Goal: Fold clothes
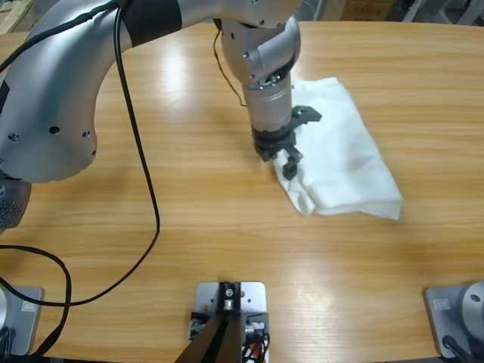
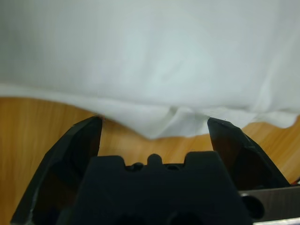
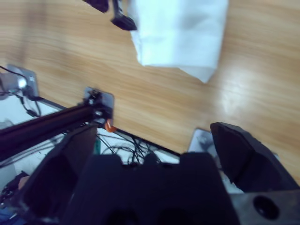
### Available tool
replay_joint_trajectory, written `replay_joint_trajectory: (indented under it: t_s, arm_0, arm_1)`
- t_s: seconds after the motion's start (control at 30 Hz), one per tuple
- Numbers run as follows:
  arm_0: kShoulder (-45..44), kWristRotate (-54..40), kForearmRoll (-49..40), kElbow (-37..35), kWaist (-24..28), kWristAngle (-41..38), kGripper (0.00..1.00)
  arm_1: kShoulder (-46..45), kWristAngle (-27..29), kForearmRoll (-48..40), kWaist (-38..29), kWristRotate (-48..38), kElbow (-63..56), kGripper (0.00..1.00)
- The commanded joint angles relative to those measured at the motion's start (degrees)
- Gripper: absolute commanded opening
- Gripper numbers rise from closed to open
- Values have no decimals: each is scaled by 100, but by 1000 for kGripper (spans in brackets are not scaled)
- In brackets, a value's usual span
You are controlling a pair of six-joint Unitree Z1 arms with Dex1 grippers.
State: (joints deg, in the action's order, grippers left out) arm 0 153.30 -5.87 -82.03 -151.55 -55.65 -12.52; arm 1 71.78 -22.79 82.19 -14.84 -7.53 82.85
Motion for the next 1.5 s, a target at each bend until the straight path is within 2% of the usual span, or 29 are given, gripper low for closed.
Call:
replay_joint_trajectory:
  t_s: [0.03,0.13,0.23,0.3,0.37,0.5,0.6,0.73,0.97,1.13,1.27,1.5]
  arm_0:
    - [-1682,-137,-333,-272,757,823,873]
    - [-2981,-149,510,2180,1149,981,872]
    - [-4291,-81,1834,4764,1286,1167,879]
    - [-4837,-54,2254,5842,1348,1238,881]
    - [-5199,-54,2437,6476,1386,1275,881]
    - [-5391,109,2439,6935,1422,1445,881]
    - [-5551,325,2437,7383,1553,1498,885]
    - [-5804,484,2437,7695,1687,1498,885]
    - [-5924,557,2440,7719,1763,1503,885]
    - [-5932,615,2439,7719,1845,1501,885]
    - [-5945,635,2444,7719,1900,1507,885]
    - [-6094,640,2442,7761,1974,1507,885]
  arm_1:
    - [859,558,-525,352,31,-415,987]
    - [991,428,-1545,377,-25,-1384,988]
    - [1386,-84,-2749,377,-85,-2247,987]
    - [1701,-19,-3040,320,-99,-2278,987]
    - [2086,247,-3134,141,-90,-2059,987]
    - [3039,932,-3105,-265,-34,-1417,987]
    - [3694,1157,-3077,-458,-20,-921,987]
    - [4484,1161,-3105,-571,1,-447,987]
    - [5357,1092,-3058,-815,-3,139,987]
    - [5649,1083,-3042,-1002,-3,227,987]
    - [5723,1031,-2866,-1399,-99,548,987]
    - [6449,874,-1694,-2383,-287,2652,987]
